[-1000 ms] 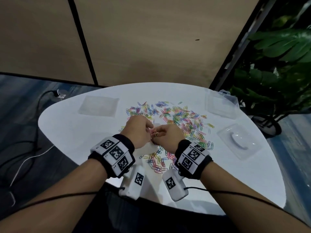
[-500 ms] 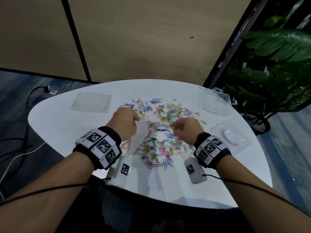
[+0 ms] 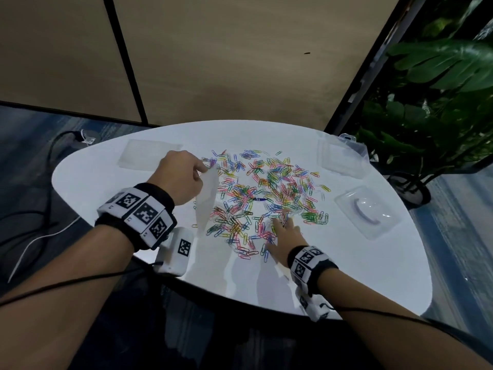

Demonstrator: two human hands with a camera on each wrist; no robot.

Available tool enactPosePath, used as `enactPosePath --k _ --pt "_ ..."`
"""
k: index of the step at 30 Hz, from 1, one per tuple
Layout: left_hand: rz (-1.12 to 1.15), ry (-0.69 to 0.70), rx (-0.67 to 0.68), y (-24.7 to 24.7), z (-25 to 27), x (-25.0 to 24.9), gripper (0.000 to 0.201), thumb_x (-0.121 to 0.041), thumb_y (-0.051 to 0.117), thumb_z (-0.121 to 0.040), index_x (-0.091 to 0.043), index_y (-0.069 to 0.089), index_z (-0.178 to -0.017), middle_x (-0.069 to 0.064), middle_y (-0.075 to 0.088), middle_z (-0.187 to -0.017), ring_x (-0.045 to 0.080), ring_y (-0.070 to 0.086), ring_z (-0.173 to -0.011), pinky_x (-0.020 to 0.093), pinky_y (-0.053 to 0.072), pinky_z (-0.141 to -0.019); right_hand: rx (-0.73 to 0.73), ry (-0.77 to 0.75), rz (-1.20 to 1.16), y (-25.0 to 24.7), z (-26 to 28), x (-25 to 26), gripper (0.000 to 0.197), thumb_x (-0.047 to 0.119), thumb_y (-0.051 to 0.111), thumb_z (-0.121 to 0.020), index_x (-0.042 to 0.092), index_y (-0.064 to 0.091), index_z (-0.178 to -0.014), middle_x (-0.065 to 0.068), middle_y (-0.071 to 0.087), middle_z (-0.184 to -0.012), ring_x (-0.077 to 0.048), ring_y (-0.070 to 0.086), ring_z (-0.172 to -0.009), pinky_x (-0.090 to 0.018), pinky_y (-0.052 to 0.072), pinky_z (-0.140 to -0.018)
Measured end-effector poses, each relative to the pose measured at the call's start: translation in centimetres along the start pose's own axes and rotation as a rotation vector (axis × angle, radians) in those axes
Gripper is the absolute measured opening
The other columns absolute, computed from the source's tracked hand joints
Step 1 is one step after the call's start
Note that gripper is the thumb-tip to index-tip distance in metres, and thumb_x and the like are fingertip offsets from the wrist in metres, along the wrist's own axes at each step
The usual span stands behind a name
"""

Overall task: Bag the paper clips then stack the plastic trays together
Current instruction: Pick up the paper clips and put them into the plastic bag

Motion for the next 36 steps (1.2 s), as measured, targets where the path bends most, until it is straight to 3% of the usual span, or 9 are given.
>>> enactPosePath --k 4,9,13,15,18,22,27,32,36 --pt "-0.043 -0.030 -0.015 -1.7 0.6 1.5 0.035 -0.006 0.055 -0.089 -0.016 0.076 -0.114 0.007 0.075 -0.094 0.025 0.067 -0.096 0.032 0.052 -0.092 -0.165 -0.148 0.187 -1.8 -0.2 2.7 0.030 -0.001 0.042 -0.093 0.007 0.056 -0.118 -0.018 0.054 -0.125 -0.032 0.059 -0.107 -0.038 0.052 -0.090" --pt "-0.067 -0.028 0.065 -1.1 0.8 2.0 0.033 -0.005 0.059 -0.087 -0.017 0.076 -0.113 0.004 0.076 -0.090 0.019 0.063 -0.088 0.034 0.053 -0.093 -0.223 -0.146 0.102 -3.9 -1.2 1.7 0.027 -0.003 0.052 -0.090 0.009 0.071 -0.104 -0.011 0.069 -0.104 -0.024 0.067 -0.091 -0.030 0.057 -0.084" --pt "-0.039 -0.049 0.186 1.4 0.8 1.7 0.034 -0.004 0.059 -0.087 -0.016 0.075 -0.115 0.006 0.076 -0.090 0.018 0.064 -0.082 0.032 0.055 -0.092 -0.249 0.016 -0.251 -6.7 -1.7 -1.0 0.010 0.014 0.071 -0.084 0.018 0.079 -0.089 -0.003 0.074 -0.084 -0.016 0.067 -0.074 -0.023 0.056 -0.071" --pt "-0.032 -0.056 0.246 2.6 0.9 1.3 0.036 -0.003 0.058 -0.087 -0.015 0.074 -0.117 0.008 0.076 -0.092 0.019 0.072 -0.076 0.033 0.058 -0.090 -0.234 0.063 -0.476 -7.6 -1.9 -2.0 0.011 0.016 0.079 -0.077 0.018 0.078 -0.088 0.000 0.074 -0.081 -0.015 0.069 -0.075 -0.024 0.056 -0.076" --pt "-0.033 -0.062 0.308 4.1 1.1 0.4 0.036 -0.003 0.059 -0.089 -0.012 0.071 -0.122 0.014 0.074 -0.104 0.024 0.074 -0.089 0.038 0.059 -0.092 -0.106 0.077 -1.111 -8.0 -1.5 -1.1 0.015 0.004 0.081 -0.075 0.009 0.076 -0.088 -0.012 0.076 -0.088 -0.023 0.074 -0.081 -0.036 0.059 -0.086" --pt "-0.004 -0.079 0.354 5.6 1.3 0.1 0.036 -0.003 0.058 -0.091 -0.009 0.068 -0.126 0.016 0.076 -0.101 0.024 0.076 -0.085 0.039 0.059 -0.093 0.178 -0.055 -1.677 -8.6 0.9 5.4 0.026 -0.007 0.071 -0.081 -0.008 0.067 -0.106 -0.020 0.073 -0.099 -0.024 0.073 -0.088 -0.025 0.060 -0.078" --pt "0.027 -0.069 0.341 6.1 1.4 -0.4 0.037 -0.001 0.060 -0.089 -0.008 0.069 -0.125 0.014 0.077 -0.098 0.024 0.075 -0.091 0.038 0.058 -0.094 0.150 -0.151 -1.462 -8.3 2.0 10.4 0.022 -0.009 0.071 -0.080 -0.012 0.068 -0.102 -0.021 0.071 -0.087 -0.024 0.072 -0.073 -0.026 0.061 -0.072" --pt "0.074 -0.040 0.312 5.9 1.5 -1.0 0.031 0.001 0.053 -0.090 -0.005 0.074 -0.114 0.014 0.078 -0.087 0.022 0.073 -0.087 0.037 0.058 -0.093 -0.072 -0.205 -0.928 -8.8 1.5 11.6 0.023 0.007 0.069 -0.082 0.007 0.075 -0.104 -0.008 0.075 -0.101 -0.023 0.070 -0.095 -0.038 0.055 -0.093" --pt "0.090 -0.044 0.298 5.6 1.4 -0.6 0.029 0.002 0.057 -0.088 -0.006 0.076 -0.108 0.013 0.077 -0.091 0.029 0.073 -0.091 0.040 0.059 -0.091 -0.041 -0.242 -0.887 -9.0 2.2 12.5 0.023 0.001 0.069 -0.081 0.002 0.075 -0.103 -0.013 0.076 -0.089 -0.023 0.074 -0.080 -0.032 0.060 -0.080"
Point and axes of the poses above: each hand's wrist, its own z-axis away from the middle knuckle, its own y-axis out of the palm, x = y × z, the point moved 8 cm from there along -z, towards the middle knuckle
